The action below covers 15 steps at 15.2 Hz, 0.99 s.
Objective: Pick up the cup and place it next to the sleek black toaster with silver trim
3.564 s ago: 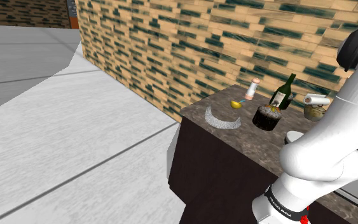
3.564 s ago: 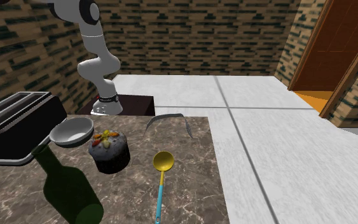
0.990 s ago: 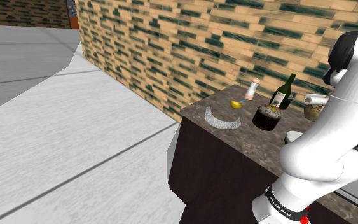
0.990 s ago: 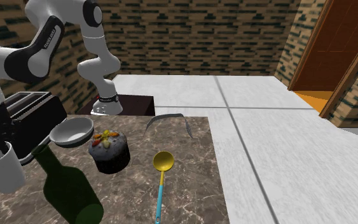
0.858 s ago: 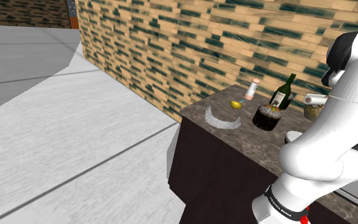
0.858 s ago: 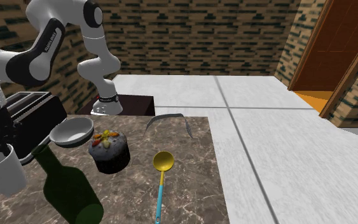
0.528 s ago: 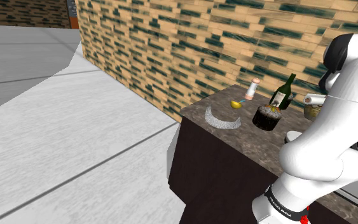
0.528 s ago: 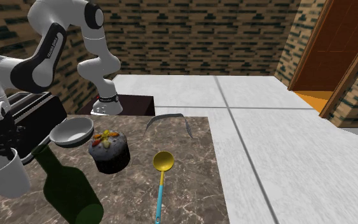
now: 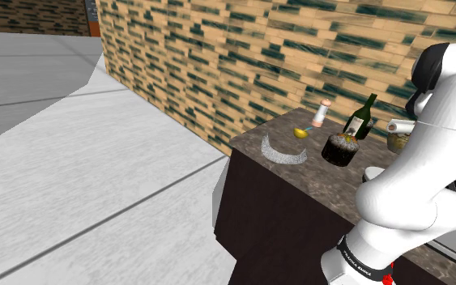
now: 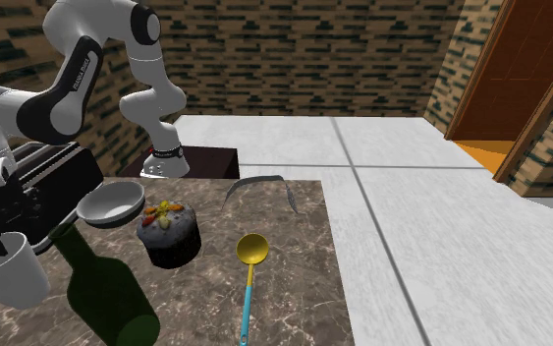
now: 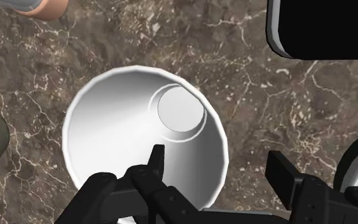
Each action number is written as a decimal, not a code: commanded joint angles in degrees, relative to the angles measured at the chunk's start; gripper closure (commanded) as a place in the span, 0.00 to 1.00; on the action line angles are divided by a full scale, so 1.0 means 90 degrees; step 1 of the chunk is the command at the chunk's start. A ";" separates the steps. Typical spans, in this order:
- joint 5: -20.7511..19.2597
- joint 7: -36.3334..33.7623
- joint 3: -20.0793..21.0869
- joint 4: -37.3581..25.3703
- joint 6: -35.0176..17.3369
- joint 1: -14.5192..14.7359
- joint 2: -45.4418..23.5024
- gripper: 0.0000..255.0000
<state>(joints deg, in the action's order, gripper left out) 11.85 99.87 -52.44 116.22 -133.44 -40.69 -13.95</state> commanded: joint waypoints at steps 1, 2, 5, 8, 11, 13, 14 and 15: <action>0.0000 0.0000 0.0000 0.0000 0.0000 0.0000 0.0000 0.00; 0.0000 0.0000 0.0000 0.0000 0.0000 0.0000 0.0000 0.00; -0.0412 -0.0275 -0.0184 -0.0093 0.0321 0.0221 0.0371 0.00; -0.0774 -0.0518 -0.0294 -0.0209 0.0629 0.0383 0.0699 0.00; -0.0775 -0.0519 -0.0291 -0.0209 0.0629 0.0381 0.0700 0.00; -0.0775 -0.0519 -0.0291 -0.0209 0.0629 0.0381 0.0700 0.00; -0.0775 -0.0519 -0.0291 -0.0209 0.0629 0.0381 0.0700 0.00; -0.0775 -0.0519 -0.0291 -0.0209 0.0629 0.0381 0.0700 0.00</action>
